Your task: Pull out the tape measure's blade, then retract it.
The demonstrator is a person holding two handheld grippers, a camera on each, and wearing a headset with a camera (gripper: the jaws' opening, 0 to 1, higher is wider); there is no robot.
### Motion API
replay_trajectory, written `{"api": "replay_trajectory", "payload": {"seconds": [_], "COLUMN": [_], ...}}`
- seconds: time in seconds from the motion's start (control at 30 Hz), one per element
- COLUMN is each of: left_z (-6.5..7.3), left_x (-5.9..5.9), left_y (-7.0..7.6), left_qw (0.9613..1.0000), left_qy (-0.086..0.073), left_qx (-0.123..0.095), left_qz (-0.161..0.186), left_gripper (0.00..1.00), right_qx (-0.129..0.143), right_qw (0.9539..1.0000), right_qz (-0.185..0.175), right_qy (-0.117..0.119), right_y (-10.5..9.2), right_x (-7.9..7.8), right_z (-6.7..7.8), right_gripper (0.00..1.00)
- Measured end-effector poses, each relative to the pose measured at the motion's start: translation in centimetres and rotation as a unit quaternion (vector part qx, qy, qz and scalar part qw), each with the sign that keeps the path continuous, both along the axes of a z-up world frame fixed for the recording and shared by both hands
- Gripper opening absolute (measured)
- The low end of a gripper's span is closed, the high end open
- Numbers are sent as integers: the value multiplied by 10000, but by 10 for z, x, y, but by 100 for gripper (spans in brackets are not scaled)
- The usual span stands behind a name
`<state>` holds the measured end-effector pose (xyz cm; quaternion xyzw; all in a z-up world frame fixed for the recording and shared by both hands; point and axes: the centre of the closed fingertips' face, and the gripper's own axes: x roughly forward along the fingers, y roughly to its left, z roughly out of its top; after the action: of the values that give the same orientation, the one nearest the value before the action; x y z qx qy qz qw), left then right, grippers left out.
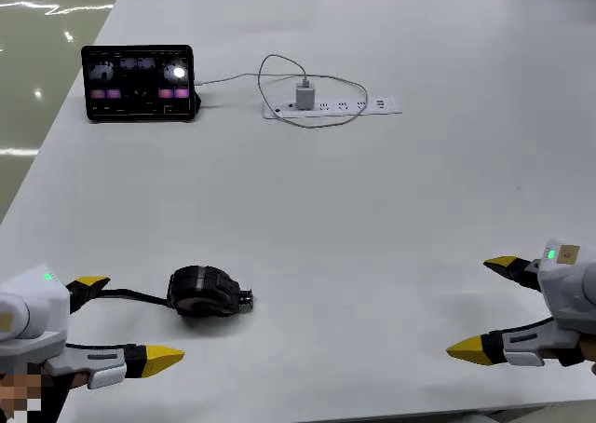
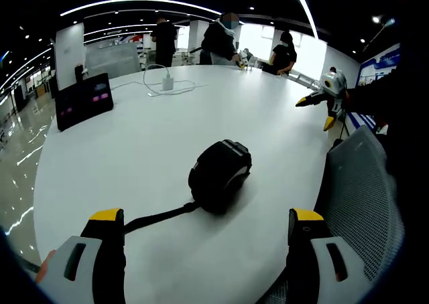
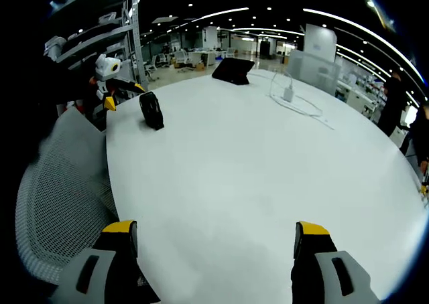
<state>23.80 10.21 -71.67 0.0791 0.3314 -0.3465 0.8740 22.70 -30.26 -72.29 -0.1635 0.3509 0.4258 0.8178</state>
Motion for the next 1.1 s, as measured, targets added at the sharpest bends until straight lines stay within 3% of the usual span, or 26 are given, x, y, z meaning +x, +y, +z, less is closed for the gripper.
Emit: {"api": "replay_trajectory", "payload": {"seconds": [0.27, 0.4, 0.7, 1.1], "left_z": [-1, -2, 2, -4], "left_x": [-2, -2, -6, -14], "left_y": [9, 12, 10, 9], "left_qw": [9999, 9999, 9999, 9995], "left_qy": [98, 73, 99, 212], "left_qx": [-19, 116, 73, 146], "left_qz": [38, -36, -99, -161], "left_gripper": [99, 99, 99, 99], "right_qx": [-77, -121, -75, -27], "right_qw": [9999, 9997, 9993, 9988], "right_qz": [-125, -183, -376, -491], "right_qy": [43, 71, 28, 60], "right_y": [-30, -39, -51, -55], "right_x": [-11, -15, -16, -17], "right_z": [0, 3, 11, 8], "right_gripper": [99, 99, 99, 99]}}
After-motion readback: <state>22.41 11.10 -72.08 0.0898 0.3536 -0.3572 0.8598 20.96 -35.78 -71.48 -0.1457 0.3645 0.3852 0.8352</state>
